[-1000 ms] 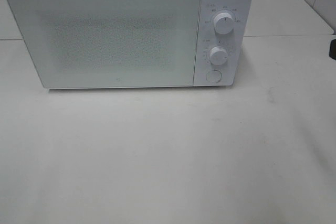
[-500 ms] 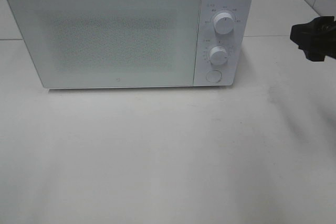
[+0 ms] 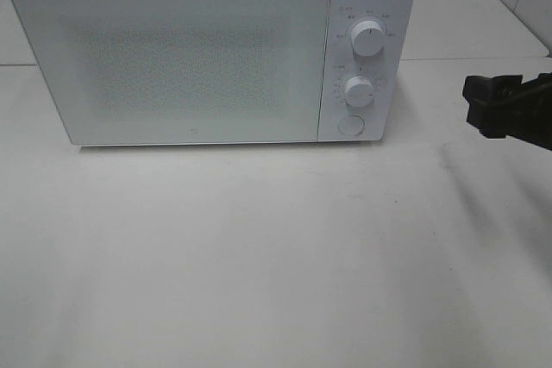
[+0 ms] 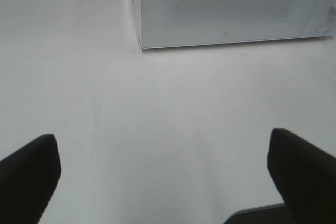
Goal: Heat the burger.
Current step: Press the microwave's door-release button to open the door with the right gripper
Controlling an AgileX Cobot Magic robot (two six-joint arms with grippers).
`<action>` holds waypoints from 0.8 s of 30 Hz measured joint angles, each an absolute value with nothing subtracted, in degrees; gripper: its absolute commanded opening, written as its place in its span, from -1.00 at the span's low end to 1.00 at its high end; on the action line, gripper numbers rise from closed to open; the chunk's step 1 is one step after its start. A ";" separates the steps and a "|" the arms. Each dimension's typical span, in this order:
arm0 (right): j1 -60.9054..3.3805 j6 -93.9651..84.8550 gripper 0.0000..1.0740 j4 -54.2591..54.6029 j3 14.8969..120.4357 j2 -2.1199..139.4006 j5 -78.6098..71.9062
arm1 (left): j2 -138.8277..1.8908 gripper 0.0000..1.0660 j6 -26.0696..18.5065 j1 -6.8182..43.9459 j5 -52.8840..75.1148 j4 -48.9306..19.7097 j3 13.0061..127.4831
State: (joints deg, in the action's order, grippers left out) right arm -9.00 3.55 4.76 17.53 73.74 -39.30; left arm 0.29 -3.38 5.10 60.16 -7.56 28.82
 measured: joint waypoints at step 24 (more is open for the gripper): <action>-39.94 -9.91 0.40 37.47 17.70 96.94 -66.00 | 0.29 0.88 -3.38 5.10 60.16 -7.56 28.82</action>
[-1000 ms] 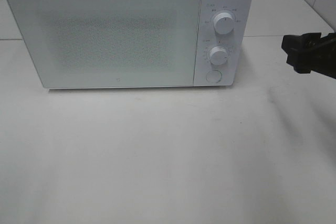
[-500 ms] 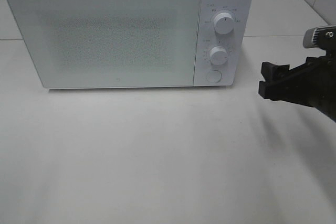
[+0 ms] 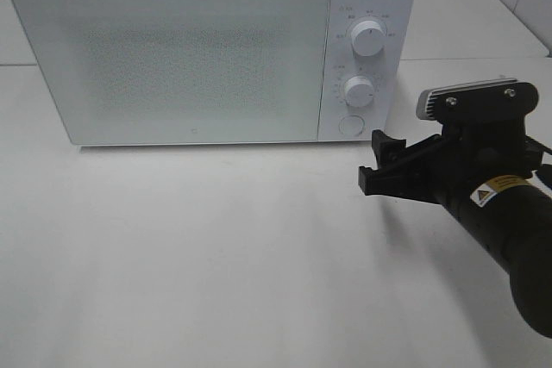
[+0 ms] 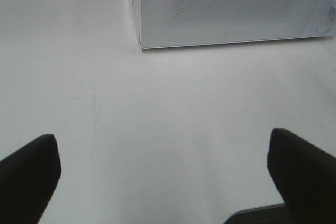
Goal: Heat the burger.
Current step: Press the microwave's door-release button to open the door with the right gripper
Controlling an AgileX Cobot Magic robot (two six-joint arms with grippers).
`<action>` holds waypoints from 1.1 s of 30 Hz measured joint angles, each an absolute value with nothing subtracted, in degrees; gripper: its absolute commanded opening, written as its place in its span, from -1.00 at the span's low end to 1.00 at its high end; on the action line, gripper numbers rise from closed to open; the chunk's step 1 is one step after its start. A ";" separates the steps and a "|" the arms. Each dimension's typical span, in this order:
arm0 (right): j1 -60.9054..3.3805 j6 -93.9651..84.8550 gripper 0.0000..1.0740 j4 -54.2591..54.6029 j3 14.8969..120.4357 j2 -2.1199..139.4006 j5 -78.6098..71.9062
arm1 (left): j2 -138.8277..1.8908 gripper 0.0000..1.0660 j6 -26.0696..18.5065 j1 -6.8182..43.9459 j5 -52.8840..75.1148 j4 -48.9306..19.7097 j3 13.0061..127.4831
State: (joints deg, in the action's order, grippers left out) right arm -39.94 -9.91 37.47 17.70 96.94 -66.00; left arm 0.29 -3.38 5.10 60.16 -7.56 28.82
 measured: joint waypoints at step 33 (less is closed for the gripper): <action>-44.86 41.37 -0.06 44.00 22.23 100.55 -66.46 | 0.29 0.88 -3.38 5.10 60.16 -7.56 28.82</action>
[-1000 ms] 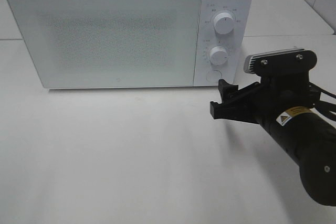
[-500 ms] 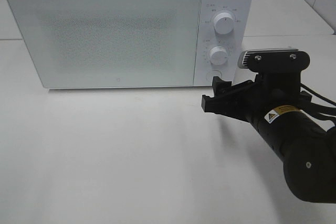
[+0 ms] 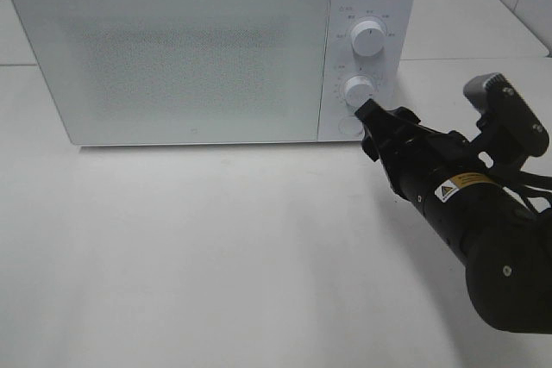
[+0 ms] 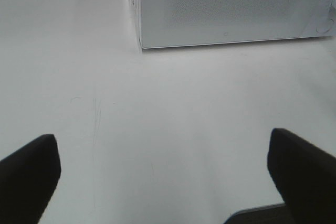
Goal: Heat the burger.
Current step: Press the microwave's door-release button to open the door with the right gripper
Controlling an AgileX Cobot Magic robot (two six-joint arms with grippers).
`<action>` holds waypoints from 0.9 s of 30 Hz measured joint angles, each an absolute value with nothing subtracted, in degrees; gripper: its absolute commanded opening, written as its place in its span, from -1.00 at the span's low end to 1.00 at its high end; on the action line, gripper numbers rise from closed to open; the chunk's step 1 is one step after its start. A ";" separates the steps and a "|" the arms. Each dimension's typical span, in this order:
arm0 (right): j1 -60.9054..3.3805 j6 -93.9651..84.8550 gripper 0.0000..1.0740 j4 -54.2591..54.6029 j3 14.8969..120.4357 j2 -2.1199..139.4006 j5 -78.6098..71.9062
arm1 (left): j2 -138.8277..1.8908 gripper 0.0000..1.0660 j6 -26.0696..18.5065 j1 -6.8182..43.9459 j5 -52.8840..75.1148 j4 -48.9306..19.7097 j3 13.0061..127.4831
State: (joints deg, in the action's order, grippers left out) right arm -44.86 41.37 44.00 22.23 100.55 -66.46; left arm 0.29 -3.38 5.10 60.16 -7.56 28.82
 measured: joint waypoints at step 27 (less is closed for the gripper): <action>-44.86 81.70 -1.00 48.70 23.26 104.51 -64.29 | 0.29 0.88 -3.38 5.10 60.16 -7.56 28.82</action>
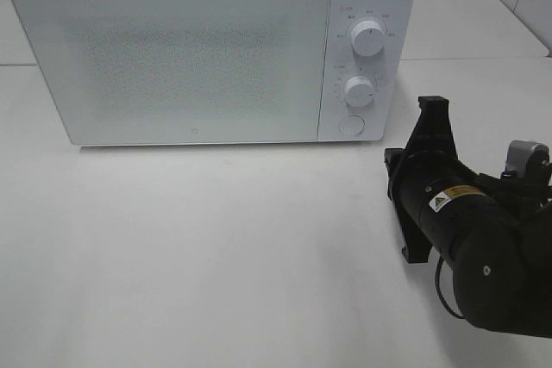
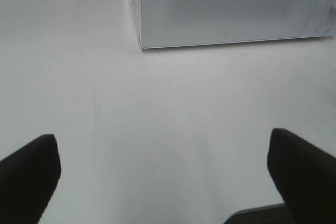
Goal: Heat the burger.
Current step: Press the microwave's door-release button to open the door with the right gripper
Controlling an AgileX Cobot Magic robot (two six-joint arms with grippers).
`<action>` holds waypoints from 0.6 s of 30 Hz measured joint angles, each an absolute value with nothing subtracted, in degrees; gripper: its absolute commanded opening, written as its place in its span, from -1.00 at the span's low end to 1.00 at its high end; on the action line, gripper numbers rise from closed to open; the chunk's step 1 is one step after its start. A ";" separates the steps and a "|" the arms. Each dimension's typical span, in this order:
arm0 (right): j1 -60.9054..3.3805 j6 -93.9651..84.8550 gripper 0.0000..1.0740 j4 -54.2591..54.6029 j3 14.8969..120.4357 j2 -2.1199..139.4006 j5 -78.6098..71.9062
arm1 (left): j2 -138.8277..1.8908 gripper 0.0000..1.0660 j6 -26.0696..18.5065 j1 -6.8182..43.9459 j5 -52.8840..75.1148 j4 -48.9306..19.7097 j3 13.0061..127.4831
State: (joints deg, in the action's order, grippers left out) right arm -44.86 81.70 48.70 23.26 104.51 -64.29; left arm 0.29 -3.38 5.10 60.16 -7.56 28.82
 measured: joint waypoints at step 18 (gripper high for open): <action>-40.05 82.45 -1.00 48.53 34.21 113.22 -60.68 | 0.29 0.88 -3.38 5.10 60.16 -7.56 28.82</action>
